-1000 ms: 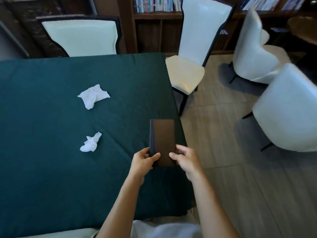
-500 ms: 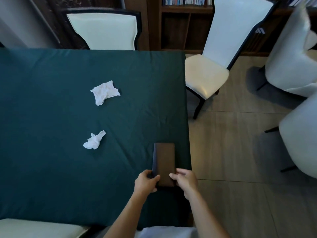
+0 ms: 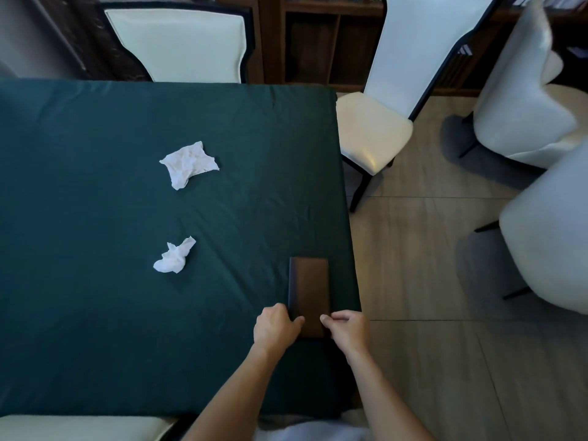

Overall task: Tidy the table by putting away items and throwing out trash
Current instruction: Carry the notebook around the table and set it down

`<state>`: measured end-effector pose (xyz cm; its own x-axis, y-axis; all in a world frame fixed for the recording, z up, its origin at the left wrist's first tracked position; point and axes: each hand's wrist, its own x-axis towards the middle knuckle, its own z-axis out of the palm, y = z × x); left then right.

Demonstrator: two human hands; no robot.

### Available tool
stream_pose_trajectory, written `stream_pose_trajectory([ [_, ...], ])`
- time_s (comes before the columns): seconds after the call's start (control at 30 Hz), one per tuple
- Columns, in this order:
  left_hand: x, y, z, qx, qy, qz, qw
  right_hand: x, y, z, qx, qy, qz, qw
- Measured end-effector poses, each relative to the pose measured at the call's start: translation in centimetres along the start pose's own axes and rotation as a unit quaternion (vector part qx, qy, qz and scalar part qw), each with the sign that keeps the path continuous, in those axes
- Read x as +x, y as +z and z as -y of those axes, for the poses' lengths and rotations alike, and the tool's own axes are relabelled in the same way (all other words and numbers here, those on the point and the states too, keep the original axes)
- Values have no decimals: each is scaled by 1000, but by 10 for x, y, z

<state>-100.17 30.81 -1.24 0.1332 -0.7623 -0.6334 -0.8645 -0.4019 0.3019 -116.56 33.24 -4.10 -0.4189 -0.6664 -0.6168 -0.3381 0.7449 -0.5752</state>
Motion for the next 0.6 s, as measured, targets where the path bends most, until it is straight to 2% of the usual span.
stream_pose_trajectory([
  [0.13, 0, 1, 10, -12, 27, 17, 999, -10, 4, -1, 7, 1, -21, 1000],
  [0.33, -16, 7, 25, -27, 28, 34, 999, -47, 13, -1, -42, -12, -64, 997],
  [0.47, -27, 10, 27, -51, 34, 48, 997, -62, 4, 0, -57, -30, -43, 997],
  [0.6, -48, 8, 29, -1, 38, 36, 999, -68, -14, -2, -94, -76, -9, 993],
])
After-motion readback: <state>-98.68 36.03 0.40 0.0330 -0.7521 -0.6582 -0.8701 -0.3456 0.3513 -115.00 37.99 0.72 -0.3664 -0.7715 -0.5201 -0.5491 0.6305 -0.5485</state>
